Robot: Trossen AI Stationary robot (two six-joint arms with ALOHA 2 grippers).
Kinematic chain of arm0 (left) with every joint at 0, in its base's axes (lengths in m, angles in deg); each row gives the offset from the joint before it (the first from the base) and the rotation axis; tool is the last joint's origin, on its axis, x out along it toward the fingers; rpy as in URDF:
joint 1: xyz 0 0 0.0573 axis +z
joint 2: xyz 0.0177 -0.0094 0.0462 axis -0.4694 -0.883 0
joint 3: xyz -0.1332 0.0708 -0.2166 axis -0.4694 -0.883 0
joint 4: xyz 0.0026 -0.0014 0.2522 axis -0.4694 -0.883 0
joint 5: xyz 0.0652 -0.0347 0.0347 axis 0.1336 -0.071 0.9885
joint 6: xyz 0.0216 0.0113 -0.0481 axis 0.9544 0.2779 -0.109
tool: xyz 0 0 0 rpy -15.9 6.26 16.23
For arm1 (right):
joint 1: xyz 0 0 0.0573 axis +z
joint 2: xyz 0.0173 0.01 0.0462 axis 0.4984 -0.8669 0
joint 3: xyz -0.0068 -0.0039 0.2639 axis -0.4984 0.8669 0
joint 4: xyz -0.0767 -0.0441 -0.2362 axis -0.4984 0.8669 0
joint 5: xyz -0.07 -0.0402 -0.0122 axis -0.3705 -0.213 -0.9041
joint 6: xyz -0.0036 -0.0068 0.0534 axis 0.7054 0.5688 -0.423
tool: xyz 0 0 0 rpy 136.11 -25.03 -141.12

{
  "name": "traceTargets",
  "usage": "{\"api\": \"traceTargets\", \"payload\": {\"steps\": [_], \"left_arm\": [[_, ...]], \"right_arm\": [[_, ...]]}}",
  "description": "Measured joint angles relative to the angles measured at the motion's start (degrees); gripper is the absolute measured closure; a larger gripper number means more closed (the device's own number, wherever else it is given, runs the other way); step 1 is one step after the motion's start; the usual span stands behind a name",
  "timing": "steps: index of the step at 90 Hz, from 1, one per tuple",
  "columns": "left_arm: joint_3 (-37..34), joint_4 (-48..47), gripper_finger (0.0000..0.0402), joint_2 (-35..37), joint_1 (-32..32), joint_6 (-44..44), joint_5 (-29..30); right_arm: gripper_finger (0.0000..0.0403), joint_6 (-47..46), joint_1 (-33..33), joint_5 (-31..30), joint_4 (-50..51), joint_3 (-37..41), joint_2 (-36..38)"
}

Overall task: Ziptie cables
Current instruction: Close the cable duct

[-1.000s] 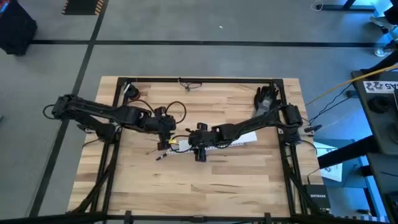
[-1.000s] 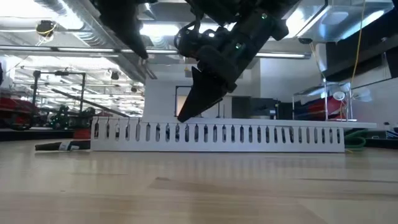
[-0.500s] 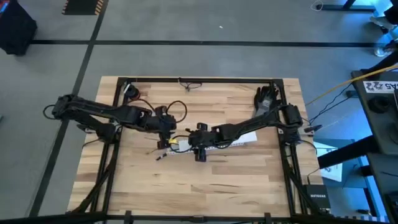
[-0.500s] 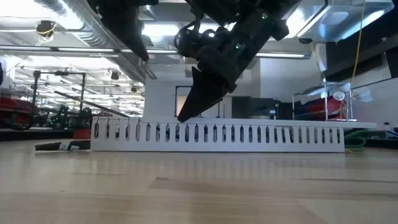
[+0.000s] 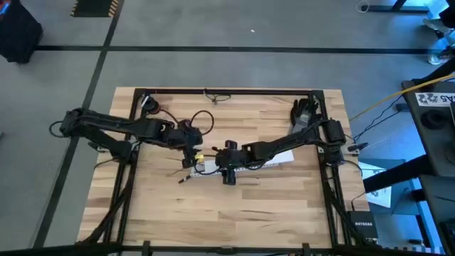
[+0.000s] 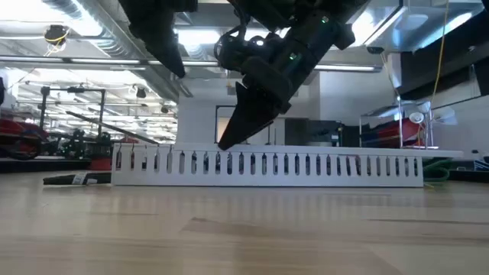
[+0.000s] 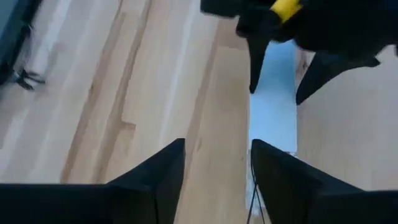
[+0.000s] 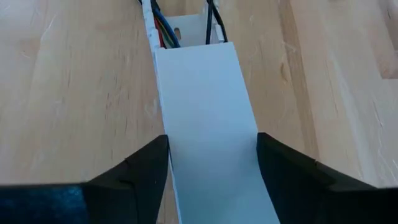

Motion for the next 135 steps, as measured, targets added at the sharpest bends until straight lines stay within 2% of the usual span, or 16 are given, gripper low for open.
{"api": "traceTargets", "payload": {"steps": [13, 26, 57, 80, 104, 110, 116, 135], "left_arm": [[-0.02, -3.53, 0.0169, -0.64, 1.66, -1.69, -2.37], [-0.02, -7.11, 0.0164, -0.72, 1.56, -6.64, -2.29], [-9.70, -8.00, 0.0164, -0.72, -6.37, -20.08, -3.71], [-14.97, 0.28, 0.0165, -0.72, -11.23, -24.10, -3.78], [-21.80, 9.01, 0.0168, -0.72, -11.88, -25.67, -3.46], [-22.56, 9.88, 0.0184, -0.72, -11.90, -25.29, -3.29], [-22.86, 9.92, 0.0219, -0.72, -11.91, -25.08, -3.00], [-22.95, 10.03, 0.0377, -0.72, -12.01, -23.47, -2.22]], "right_arm": [[0.0169, -0.04, 0.00, -0.02, -0.26, 0.00, 0.00], [0.0169, -0.20, -0.04, -0.15, -1.87, 0.07, -0.13], [0.0169, -0.22, -0.02, -1.49, -2.34, 0.11, -0.13], [0.0169, -0.22, -0.02, -1.53, -2.43, 0.11, -0.13], [0.0169, -0.20, -0.02, -1.55, -2.49, 0.09, -0.13], [0.0169, -0.20, -0.02, -1.55, -2.49, 0.09, -0.13], [0.0169, -0.20, -0.02, -1.55, -2.49, 0.09, -0.13], [0.0169, -0.20, -0.02, -1.55, -2.49, 0.07, -0.11]]}}
